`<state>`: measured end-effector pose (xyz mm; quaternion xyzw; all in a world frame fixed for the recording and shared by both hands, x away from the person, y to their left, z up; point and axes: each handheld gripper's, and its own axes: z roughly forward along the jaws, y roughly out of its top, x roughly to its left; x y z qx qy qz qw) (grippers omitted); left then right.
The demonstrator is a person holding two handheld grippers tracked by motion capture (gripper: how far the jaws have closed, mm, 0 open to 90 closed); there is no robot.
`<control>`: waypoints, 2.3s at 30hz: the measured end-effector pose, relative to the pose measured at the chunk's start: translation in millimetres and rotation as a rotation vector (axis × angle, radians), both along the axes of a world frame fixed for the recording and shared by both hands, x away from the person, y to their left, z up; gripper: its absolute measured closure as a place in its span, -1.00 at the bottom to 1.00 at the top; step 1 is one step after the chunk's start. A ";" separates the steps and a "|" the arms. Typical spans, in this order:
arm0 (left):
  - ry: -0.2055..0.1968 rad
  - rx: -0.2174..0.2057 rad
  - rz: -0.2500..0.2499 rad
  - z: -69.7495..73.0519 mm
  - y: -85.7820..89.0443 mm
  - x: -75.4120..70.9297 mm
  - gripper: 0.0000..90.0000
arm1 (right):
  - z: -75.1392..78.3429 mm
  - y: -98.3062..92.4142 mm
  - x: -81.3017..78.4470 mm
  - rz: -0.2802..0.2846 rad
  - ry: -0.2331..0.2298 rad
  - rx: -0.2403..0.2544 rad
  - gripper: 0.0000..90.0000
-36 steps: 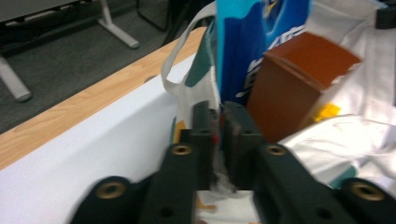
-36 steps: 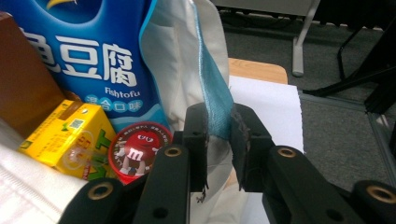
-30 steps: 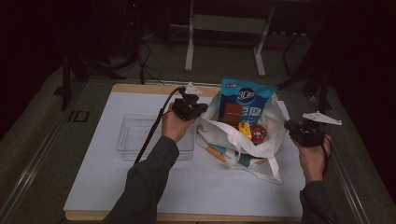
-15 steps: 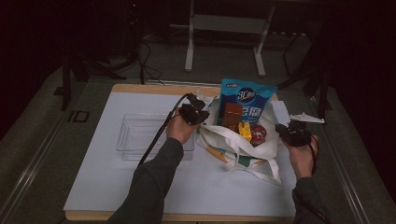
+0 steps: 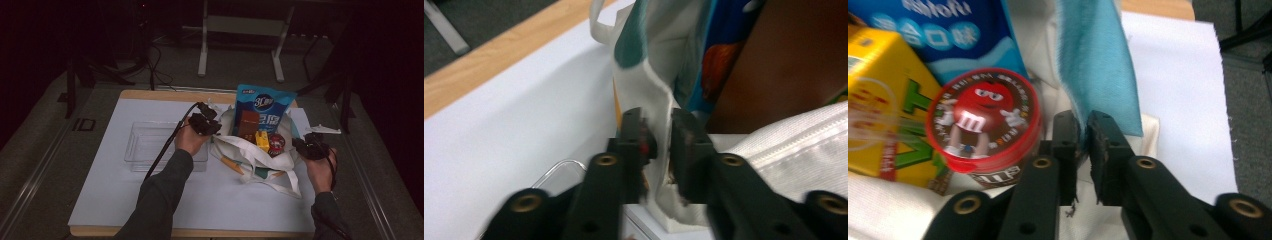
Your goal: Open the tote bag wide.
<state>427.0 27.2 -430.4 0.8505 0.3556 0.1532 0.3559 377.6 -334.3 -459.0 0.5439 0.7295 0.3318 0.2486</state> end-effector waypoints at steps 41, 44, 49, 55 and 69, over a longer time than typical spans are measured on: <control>-0.043 0.077 -0.267 -29.2 -61.0 -61.9 0.87 | -10.0 43.0 -73.7 0.228 -0.087 0.075 0.53; -0.032 0.105 -0.256 -37.4 -65.3 -62.8 0.89 | -11.9 54.6 -75.2 0.271 -0.087 0.065 0.53; -0.010 0.126 -0.248 -46.4 -67.1 -63.4 0.90 | -19.6 68.2 -70.3 0.305 -0.061 0.053 0.53; 0.004 0.127 -0.250 -52.1 -65.5 -63.5 0.89 | -36.9 79.2 -60.5 0.315 -0.010 0.032 0.66; -0.021 0.033 -0.265 -25.0 -44.8 -63.7 0.90 | -73.3 88.6 -54.9 0.309 0.017 0.018 0.96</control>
